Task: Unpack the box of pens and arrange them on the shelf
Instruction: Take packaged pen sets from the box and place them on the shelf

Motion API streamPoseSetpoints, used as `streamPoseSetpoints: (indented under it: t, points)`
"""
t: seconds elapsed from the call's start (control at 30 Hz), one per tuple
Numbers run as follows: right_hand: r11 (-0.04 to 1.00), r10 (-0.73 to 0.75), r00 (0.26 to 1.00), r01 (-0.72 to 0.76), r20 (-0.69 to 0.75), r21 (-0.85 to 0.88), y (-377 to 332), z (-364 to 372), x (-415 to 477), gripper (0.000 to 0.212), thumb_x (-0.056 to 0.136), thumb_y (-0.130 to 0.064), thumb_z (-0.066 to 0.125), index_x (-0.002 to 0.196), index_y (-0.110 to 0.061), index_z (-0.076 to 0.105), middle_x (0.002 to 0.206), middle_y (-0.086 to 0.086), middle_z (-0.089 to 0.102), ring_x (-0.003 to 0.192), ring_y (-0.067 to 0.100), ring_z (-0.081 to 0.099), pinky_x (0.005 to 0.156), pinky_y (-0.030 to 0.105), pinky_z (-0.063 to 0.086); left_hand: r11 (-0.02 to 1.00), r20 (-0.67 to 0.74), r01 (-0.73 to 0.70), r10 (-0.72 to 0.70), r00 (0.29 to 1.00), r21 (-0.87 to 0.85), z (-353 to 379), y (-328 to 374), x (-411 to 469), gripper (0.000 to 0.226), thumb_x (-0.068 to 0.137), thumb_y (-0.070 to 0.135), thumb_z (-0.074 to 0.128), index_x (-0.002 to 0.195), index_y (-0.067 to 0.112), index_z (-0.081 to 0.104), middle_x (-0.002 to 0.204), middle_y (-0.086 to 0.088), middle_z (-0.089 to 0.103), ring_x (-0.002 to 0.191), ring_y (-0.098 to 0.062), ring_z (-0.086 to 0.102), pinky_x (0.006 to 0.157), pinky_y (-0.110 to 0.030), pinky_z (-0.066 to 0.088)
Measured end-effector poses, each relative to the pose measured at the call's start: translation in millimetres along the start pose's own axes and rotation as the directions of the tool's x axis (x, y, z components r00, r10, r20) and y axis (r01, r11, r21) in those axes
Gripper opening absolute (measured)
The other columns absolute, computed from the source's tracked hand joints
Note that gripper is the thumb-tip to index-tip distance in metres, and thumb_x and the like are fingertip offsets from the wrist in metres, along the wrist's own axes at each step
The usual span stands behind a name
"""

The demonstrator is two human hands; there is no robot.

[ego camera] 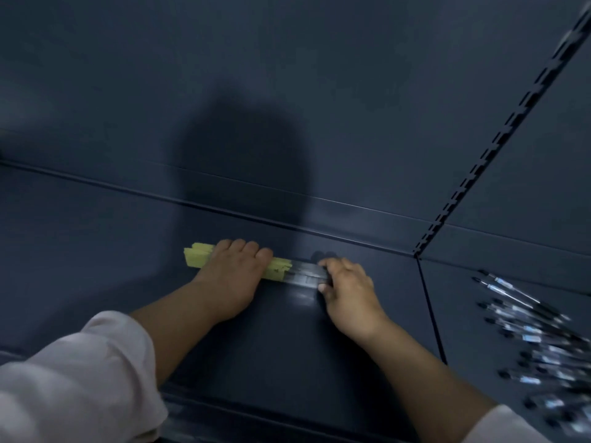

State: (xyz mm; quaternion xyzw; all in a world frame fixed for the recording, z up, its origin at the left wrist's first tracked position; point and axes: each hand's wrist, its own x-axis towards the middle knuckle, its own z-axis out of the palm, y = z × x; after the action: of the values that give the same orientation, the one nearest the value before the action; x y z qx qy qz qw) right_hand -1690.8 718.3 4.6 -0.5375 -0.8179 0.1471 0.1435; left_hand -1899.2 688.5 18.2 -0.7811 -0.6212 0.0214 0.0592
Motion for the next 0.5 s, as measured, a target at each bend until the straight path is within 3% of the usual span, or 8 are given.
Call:
streamPoseSetpoints:
  t: [0.17,0.3,0.4,0.5]
  points:
    - [0.993,-0.004,1.0,0.001,0.029,0.116,16.0,-16.2,23.9,0.03,0.089,-0.012,0.059,0.119,-0.017,0.056,0.107,-0.001,0.053,0.107,0.021,0.049,0.09,0.021,0.036,1.0,-0.028,-0.005,0.006,1.0,0.005,-12.6,-1.9,29.2,0.037,0.09,0.015,0.041,0.126,0.021,0.039,0.123,-0.001,0.051,0.11,-0.022,0.047,0.093,-0.036,0.028]
    - [0.992,0.025,0.998,-0.032,0.05,0.125,25.1,-23.9,42.8,0.031,0.091,-0.014,0.058,0.121,-0.015,0.055,0.105,-0.004,0.048,0.107,0.02,0.05,0.088,0.02,0.034,1.0,-0.013,0.017,-0.017,1.0,0.022,-14.0,-2.8,54.4,0.042,0.088,0.015,0.043,0.129,0.02,0.038,0.125,-0.002,0.049,0.113,-0.023,0.046,0.098,-0.037,0.026]
    - [0.995,0.044,0.993,-0.053,0.109,0.084,30.8,-23.2,49.6,0.041,0.093,-0.02,0.055,0.133,-0.018,0.048,0.119,0.0,0.048,0.12,0.022,0.044,0.101,0.026,0.034,1.0,0.052,0.025,-0.024,0.998,-0.011,-1.9,-2.7,68.0,0.049,0.096,0.027,0.038,0.143,0.019,0.027,0.141,-0.004,0.04,0.129,-0.024,0.037,0.108,-0.039,0.021]
    - [0.993,0.061,0.982,-0.042,0.178,-0.107,35.4,-21.0,46.6,0.064,0.096,-0.037,0.046,0.152,-0.027,0.016,0.152,-0.004,0.019,0.138,0.021,0.019,0.111,0.036,0.018,0.994,0.155,0.081,-0.069,0.985,-0.074,10.8,-0.7,70.6,0.075,0.094,0.062,0.021,0.152,0.019,0.001,0.16,-0.004,0.006,0.147,-0.022,0.003,0.118,-0.042,0.004]
